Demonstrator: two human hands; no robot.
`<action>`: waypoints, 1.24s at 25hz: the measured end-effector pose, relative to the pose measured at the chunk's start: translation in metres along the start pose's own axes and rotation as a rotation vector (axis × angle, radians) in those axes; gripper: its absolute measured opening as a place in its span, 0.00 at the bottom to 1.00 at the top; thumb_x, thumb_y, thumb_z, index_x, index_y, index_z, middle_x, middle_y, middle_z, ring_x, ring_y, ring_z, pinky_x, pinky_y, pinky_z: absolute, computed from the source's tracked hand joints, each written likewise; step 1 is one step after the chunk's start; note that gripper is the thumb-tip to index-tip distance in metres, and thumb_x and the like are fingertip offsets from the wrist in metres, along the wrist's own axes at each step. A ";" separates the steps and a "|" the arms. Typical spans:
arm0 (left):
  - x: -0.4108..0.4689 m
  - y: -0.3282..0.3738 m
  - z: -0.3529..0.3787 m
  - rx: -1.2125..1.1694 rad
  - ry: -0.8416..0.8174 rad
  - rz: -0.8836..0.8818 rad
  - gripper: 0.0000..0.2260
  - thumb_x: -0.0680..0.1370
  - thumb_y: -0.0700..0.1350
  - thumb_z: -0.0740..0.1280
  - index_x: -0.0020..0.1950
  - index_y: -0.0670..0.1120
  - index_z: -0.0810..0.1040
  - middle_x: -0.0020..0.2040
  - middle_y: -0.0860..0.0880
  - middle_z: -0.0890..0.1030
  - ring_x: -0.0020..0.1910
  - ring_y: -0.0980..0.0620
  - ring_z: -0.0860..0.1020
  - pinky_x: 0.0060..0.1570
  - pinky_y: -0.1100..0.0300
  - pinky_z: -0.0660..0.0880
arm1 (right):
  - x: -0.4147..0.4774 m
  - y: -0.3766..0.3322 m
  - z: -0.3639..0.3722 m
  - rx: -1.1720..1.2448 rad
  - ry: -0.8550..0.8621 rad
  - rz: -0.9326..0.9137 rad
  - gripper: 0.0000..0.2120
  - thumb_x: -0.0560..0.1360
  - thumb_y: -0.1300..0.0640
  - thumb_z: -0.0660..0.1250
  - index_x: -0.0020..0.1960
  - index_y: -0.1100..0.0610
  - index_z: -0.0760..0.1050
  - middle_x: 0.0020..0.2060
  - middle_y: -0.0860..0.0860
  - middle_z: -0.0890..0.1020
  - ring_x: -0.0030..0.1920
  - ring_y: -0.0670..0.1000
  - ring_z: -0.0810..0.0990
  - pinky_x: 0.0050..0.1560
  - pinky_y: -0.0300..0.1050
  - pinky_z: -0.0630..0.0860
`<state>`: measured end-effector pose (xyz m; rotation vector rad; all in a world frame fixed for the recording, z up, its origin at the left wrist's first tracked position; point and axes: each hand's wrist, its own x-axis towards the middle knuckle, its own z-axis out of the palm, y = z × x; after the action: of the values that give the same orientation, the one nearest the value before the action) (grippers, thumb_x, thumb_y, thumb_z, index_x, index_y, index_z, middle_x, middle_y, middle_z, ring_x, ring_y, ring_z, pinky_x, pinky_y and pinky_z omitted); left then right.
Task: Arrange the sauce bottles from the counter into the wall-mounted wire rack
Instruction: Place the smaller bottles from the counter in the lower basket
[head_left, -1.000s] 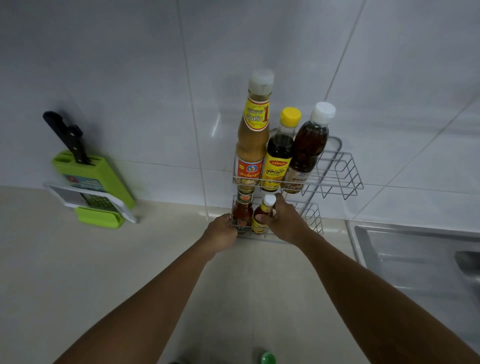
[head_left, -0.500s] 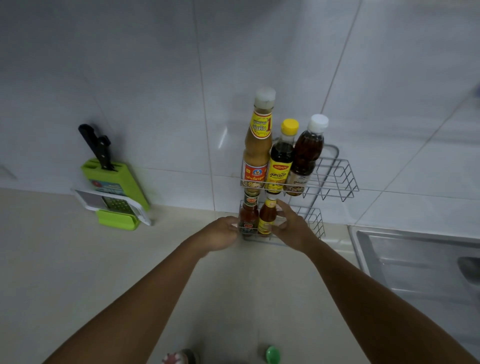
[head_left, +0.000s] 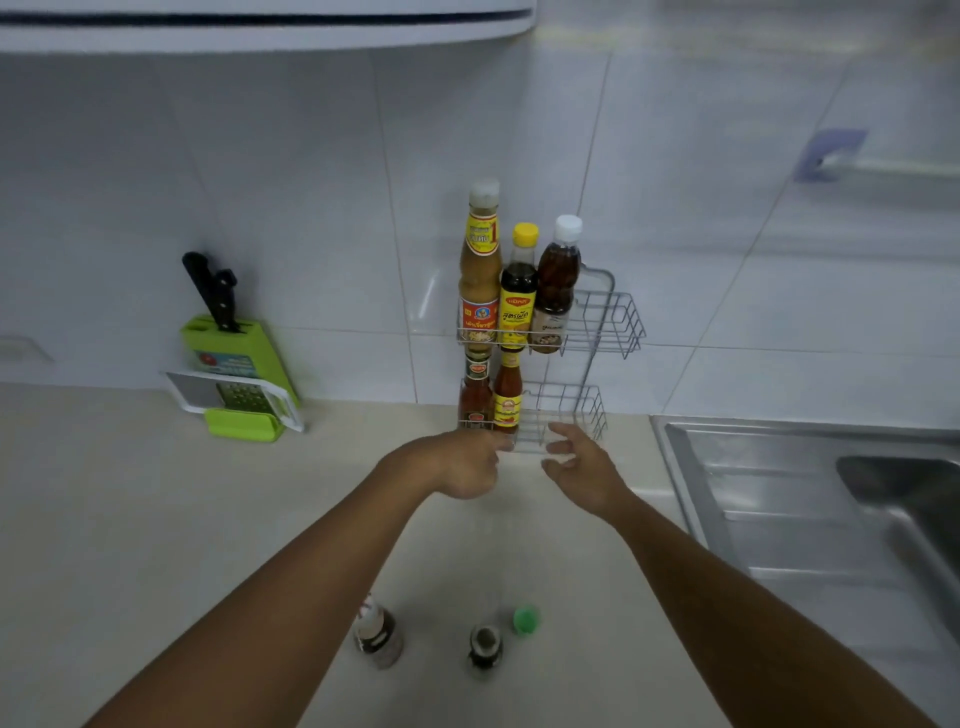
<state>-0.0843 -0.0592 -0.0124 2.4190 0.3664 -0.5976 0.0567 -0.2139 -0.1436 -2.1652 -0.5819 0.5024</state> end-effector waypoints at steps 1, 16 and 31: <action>-0.006 0.004 0.009 0.039 -0.020 -0.011 0.27 0.81 0.37 0.58 0.80 0.49 0.60 0.78 0.46 0.68 0.74 0.46 0.68 0.68 0.57 0.67 | -0.011 0.006 0.000 -0.012 -0.005 0.012 0.23 0.78 0.62 0.69 0.71 0.49 0.71 0.56 0.51 0.83 0.46 0.51 0.81 0.43 0.39 0.78; -0.036 -0.088 0.246 -0.573 0.266 -0.173 0.22 0.65 0.48 0.82 0.54 0.61 0.78 0.53 0.56 0.84 0.57 0.52 0.82 0.53 0.66 0.75 | -0.139 0.094 0.091 -0.292 -0.229 -0.113 0.17 0.71 0.59 0.73 0.60 0.54 0.81 0.55 0.54 0.79 0.55 0.56 0.81 0.57 0.46 0.77; -0.022 -0.010 0.154 -0.512 0.368 -0.006 0.12 0.63 0.54 0.69 0.44 0.54 0.75 0.36 0.54 0.79 0.35 0.50 0.78 0.36 0.57 0.70 | -0.115 -0.045 -0.065 -0.314 -0.295 -0.549 0.21 0.71 0.69 0.77 0.61 0.53 0.85 0.56 0.48 0.82 0.53 0.48 0.82 0.54 0.44 0.83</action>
<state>-0.1578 -0.1500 -0.1161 2.0172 0.5977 -0.0374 -0.0130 -0.2930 -0.0519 -2.0988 -1.4484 0.4472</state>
